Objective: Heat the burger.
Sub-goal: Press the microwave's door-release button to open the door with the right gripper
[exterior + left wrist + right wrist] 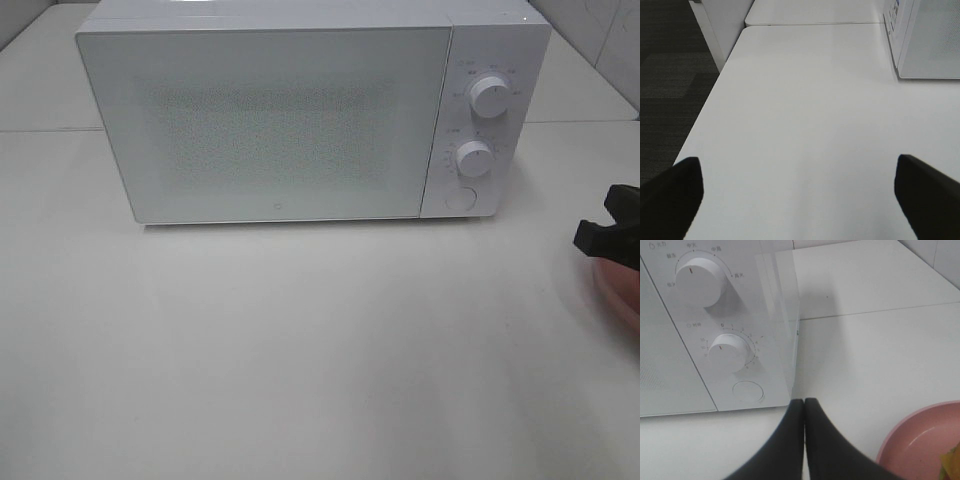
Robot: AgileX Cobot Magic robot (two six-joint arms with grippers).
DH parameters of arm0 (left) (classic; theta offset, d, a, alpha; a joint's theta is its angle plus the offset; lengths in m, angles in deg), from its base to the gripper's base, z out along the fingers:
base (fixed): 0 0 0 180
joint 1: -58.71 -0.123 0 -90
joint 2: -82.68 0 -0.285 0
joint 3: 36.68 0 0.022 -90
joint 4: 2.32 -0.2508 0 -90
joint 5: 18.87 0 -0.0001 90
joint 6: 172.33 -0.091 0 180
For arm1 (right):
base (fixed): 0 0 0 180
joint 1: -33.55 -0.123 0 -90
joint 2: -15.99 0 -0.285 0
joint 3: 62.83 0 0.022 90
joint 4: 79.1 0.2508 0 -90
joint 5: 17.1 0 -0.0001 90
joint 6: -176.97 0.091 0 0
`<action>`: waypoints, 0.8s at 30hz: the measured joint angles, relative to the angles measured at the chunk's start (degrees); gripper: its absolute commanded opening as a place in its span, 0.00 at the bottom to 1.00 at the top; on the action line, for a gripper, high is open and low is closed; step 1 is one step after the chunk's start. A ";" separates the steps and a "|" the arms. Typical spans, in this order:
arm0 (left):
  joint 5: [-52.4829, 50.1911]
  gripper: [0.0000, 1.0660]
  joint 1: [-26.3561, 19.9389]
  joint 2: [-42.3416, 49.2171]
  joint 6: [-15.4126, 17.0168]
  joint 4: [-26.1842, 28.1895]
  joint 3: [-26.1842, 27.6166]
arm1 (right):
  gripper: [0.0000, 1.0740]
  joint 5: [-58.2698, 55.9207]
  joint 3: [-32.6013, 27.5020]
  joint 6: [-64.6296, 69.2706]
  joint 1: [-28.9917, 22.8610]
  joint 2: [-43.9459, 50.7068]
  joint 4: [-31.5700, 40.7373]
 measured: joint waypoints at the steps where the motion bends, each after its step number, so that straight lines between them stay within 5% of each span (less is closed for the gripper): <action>1: 0.00 0.92 0.00 0.00 0.00 0.00 0.00 | 0.00 0.17 -0.23 0.00 -0.80 0.00 0.52; 6: 0.00 0.92 0.00 0.00 0.00 0.00 0.00 | 0.00 0.23 -0.57 -0.29 -8.31 0.00 6.02; 16: 0.00 0.92 0.00 0.00 0.00 0.00 0.00 | 0.00 0.40 1.60 -0.63 -29.16 -5.90 28.07; 24: -0.06 0.92 0.00 0.00 0.00 0.00 0.00 | 0.00 0.40 8.19 10.37 -34.03 -12.03 33.40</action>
